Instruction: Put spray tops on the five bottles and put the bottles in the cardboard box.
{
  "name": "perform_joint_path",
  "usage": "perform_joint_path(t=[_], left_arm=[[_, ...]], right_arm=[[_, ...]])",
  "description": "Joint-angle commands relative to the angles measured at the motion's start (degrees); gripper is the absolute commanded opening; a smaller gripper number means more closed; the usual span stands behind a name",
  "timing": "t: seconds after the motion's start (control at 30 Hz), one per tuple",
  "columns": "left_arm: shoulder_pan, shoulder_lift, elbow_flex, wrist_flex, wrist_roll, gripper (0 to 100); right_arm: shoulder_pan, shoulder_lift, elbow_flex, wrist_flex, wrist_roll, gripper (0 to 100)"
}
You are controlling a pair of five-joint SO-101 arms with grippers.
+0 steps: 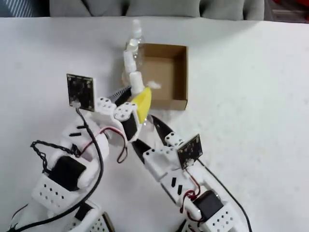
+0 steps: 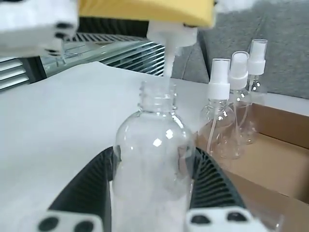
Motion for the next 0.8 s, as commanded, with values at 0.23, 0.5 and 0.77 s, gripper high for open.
perform_joint_path(t=[0.23,0.5,0.77], left_arm=[[1.45,-1.19,2.2,0.62,0.09,2],[1.45,-1.19,2.46,4.04,0.09,2],[1.45,-1.19,2.55,7.21,0.0,2]], right_arm=[[0.13,-0.48,0.53,0.22,-0.44,1.5],[0.13,-0.48,0.53,0.22,-0.35,1.5],[0.22,-0.48,0.53,0.22,-0.35,1.5]])
